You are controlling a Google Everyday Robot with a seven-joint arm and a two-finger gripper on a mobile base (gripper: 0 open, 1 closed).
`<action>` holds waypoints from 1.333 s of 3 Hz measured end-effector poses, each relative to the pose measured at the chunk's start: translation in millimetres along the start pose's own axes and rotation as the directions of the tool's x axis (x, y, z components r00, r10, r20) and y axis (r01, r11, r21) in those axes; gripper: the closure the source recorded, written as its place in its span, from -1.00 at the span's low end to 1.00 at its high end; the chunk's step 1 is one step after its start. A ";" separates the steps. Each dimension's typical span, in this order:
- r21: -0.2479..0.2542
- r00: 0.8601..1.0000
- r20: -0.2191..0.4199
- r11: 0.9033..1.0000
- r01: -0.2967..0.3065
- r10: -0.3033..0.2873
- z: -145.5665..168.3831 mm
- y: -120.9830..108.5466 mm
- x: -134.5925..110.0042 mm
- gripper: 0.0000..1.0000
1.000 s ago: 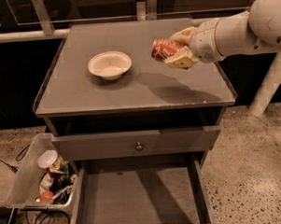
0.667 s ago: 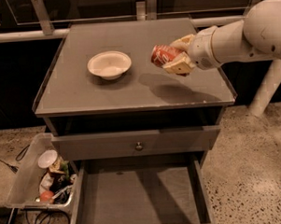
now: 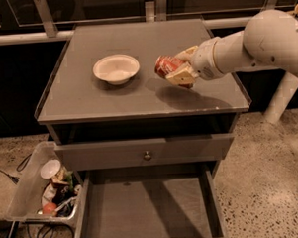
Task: Pick coke can from middle drawer and place on counter
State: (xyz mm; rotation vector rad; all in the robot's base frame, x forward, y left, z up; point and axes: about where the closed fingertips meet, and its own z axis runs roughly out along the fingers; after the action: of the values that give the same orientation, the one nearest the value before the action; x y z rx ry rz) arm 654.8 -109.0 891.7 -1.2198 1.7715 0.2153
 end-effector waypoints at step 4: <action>-0.004 0.996 -0.089 1.000 -0.024 0.023 50.2 -18.9 22.0 0.18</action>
Offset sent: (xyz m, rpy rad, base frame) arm 0.0625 0.0019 -0.0722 -0.0874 0.1114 -0.0724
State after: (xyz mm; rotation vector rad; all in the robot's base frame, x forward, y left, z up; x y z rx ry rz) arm 698.4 -102.3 854.0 -1.2292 1.8636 0.1812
